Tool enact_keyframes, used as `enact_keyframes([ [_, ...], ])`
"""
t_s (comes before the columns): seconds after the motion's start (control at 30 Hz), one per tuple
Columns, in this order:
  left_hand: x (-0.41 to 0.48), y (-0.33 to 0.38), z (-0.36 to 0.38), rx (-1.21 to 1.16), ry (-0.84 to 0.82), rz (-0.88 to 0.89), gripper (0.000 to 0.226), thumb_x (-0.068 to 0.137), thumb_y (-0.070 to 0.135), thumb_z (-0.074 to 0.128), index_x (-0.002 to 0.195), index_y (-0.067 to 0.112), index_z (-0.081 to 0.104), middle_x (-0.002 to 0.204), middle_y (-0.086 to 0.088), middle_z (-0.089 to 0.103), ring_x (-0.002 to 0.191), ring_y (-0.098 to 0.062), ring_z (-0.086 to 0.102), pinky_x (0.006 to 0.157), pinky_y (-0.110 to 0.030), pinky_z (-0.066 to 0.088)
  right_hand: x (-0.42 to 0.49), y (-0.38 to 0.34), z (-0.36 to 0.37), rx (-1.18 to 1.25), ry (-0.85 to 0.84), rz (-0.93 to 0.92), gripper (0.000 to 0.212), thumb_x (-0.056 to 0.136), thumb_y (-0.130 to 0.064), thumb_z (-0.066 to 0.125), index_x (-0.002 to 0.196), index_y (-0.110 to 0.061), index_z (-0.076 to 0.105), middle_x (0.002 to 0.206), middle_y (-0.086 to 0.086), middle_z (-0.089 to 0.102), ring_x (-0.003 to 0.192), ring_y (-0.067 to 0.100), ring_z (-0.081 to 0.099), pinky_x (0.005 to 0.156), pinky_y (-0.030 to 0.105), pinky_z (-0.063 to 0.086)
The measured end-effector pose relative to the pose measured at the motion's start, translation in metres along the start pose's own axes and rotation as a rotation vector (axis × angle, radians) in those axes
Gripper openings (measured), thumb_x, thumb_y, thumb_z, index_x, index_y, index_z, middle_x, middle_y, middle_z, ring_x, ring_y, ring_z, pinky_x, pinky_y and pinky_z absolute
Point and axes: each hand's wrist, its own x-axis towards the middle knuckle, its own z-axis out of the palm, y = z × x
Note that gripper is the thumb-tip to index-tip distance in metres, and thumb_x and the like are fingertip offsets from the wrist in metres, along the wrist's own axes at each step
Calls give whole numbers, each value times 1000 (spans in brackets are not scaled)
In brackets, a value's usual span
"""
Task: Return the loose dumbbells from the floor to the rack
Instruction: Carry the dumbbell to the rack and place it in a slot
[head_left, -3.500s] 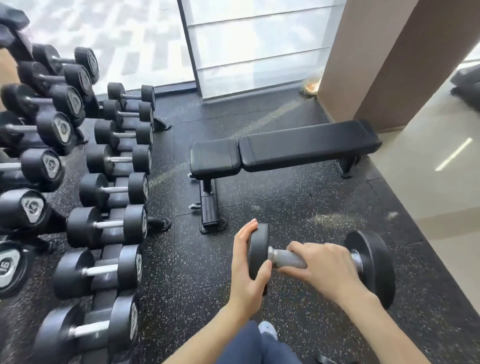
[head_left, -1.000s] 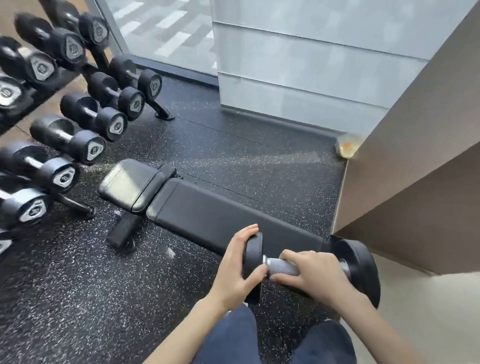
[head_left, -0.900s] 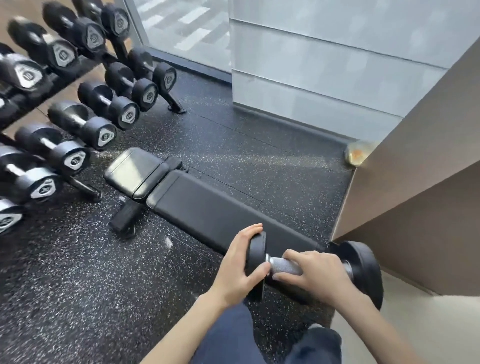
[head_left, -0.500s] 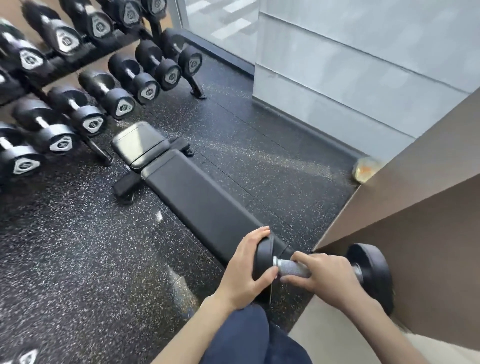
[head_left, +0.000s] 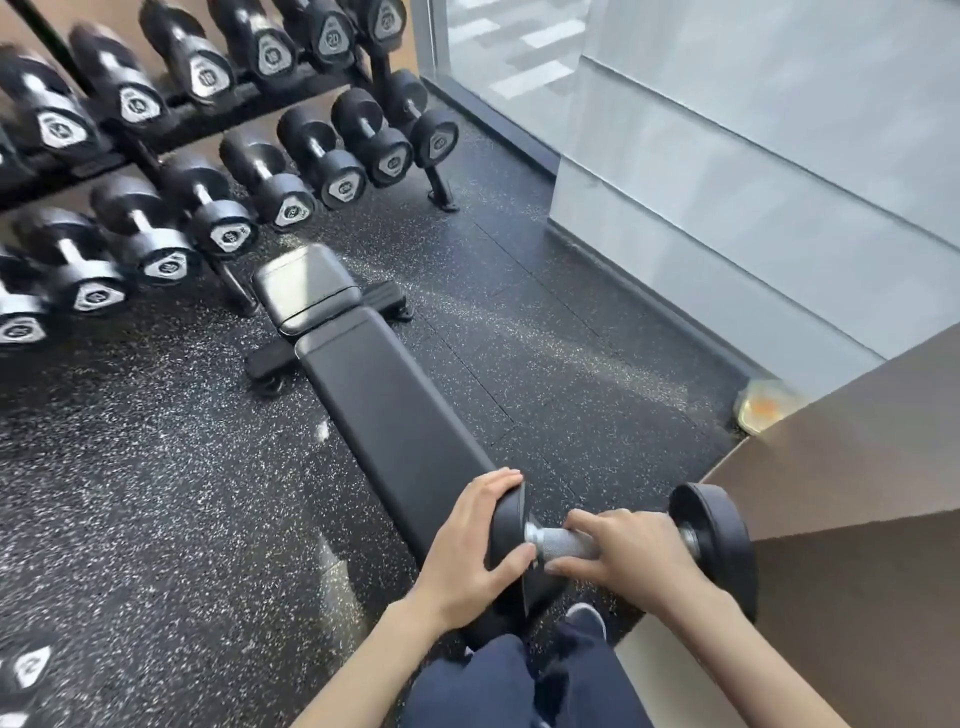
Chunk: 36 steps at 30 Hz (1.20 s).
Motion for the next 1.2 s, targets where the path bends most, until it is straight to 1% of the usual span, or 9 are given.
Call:
enact_keyframes([
  [0.13, 19, 13, 18, 16, 124, -45, 60, 85, 44, 53, 135, 13, 43, 140, 5, 43, 135, -12, 37, 112, -30, 29, 22, 32, -13, -32, 20, -119, 63, 74, -80, 37, 111, -30, 49, 107, 0, 66, 103, 23, 61, 71, 32, 41],
  [0.27, 38, 28, 41, 16, 254, -106, 58, 86, 44, 52, 135, 14, 43, 140, 6, 43, 134, -10, 37, 112, -26, 28, 40, 69, -21, -26, 63, -268, 87, 53, -87, 7, 105, -31, 47, 101, -1, 68, 97, 22, 63, 64, 32, 38],
  [0.43, 63, 46, 66, 51, 360, -164, 57, 86, 44, 51, 134, 15, 43, 139, 8, 43, 134, -6, 36, 113, -25, 27, 61, 112, -33, -33, 69, -349, 116, 34, -94, -19, 108, -32, 46, 98, -4, 67, 94, 20, 63, 64, 31, 42],
  [0.5, 73, 53, 75, 42, 395, -179, 57, 86, 44, 50, 134, 16, 43, 139, 7, 43, 134, -7, 36, 113, -29, 29, 68, 125, -39, -34, 76, -384, 118, 33, -93, -22, 108, -32, 46, 96, -4, 67, 92, 19, 64, 63, 31, 41],
  [0.7, 95, 62, 82, 28, 452, -208, 56, 87, 46, 48, 135, 17, 42, 140, 6, 43, 135, -9, 36, 112, -35, 31, 85, 141, -59, -62, 64, -452, 105, 41, -96, -3, 106, -31, 48, 96, -2, 68, 93, 20, 64, 62, 31, 39],
  [0.83, 110, 59, 73, 11, 496, -189, 53, 87, 43, 48, 133, 16, 45, 138, 5, 46, 133, -10, 39, 111, -36, 32, 99, 141, -62, -52, 96, -443, 84, 55, -89, 14, 105, -30, 48, 96, -2, 69, 94, 22, 64, 66, 32, 43],
  [1.0, 132, 49, 49, 36, 505, -135, 52, 88, 42, 48, 129, 11, 49, 134, 0, 49, 130, -14, 43, 109, -38, 34, 122, 135, -76, -54, 115, -437, 84, 53, -91, 13, 102, -33, 48, 96, -1, 69, 95, 24, 63, 64, 33, 39],
  [1.13, 158, 41, 29, 56, 500, -116, 51, 87, 41, 48, 129, 12, 49, 133, 0, 49, 129, -13, 44, 109, -37, 34, 146, 130, -97, -49, 80, -400, 68, 65, -87, 34, 103, -33, 49, 94, 1, 68, 95, 26, 63, 64, 32, 37],
  [1.2, 176, 34, 19, 43, 493, -108, 49, 88, 40, 49, 128, 11, 50, 133, 1, 49, 128, -14, 44, 109, -36, 35, 163, 130, -104, -76, 77, -384, 65, 69, -83, 38, 107, -32, 50, 97, 1, 69, 97, 25, 62, 66, 32, 40],
])
